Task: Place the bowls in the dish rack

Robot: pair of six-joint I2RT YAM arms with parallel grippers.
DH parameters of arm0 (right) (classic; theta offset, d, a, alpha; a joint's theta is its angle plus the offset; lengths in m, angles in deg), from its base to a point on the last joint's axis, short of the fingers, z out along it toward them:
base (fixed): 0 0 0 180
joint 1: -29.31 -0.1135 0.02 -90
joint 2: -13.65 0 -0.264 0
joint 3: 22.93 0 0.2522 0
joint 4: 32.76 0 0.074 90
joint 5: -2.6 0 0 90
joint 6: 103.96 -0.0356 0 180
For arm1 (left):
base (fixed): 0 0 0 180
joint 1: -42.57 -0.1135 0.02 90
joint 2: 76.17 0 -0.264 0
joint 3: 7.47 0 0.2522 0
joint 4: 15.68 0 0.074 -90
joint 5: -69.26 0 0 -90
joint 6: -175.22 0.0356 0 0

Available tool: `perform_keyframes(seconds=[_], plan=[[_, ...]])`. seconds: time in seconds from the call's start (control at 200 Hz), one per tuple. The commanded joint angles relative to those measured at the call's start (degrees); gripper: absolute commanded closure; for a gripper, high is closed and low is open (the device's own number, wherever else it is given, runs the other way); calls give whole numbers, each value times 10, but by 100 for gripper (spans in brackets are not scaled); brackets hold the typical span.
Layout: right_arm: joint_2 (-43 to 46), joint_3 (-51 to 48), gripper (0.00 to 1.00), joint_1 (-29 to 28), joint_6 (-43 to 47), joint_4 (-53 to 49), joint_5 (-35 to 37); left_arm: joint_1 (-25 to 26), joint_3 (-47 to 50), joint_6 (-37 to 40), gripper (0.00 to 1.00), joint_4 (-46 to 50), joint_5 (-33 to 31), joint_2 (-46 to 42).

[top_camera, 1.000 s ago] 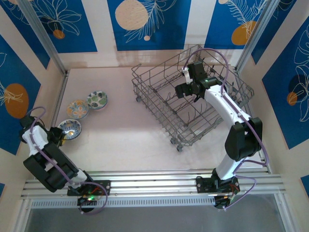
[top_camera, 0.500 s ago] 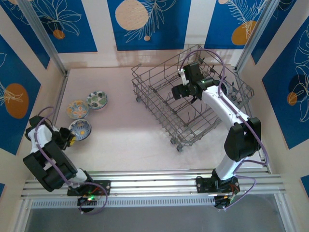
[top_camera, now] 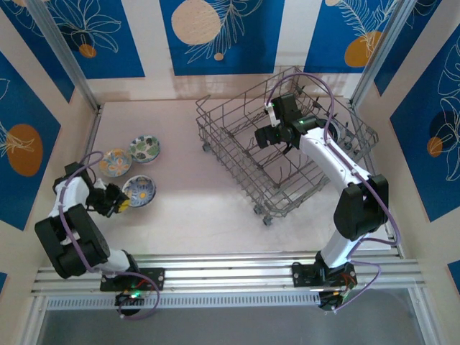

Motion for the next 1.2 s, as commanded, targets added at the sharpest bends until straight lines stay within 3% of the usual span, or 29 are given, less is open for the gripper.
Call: perform_keyframes(seconds=[0.0, 0.24, 0.595, 0.91, 1.196], plan=[[19, 7, 1, -6, -9, -10, 4, 20, -13, 6, 84, 2, 13, 18], [14, 14, 1, -12, -10, -16, 6, 36, -42, 15, 73, 14, 9, 37], [10, 18, 1, -16, -9, -19, 4, 50, -75, 25, 65, 59, -27, -10], [4, 22, 1, -18, -8, -16, 1, 95, -74, 43, 59, 80, -68, -61], [4, 24, 1, -21, -8, -19, 2, 96, -77, 20, 56, 76, -74, -39]])
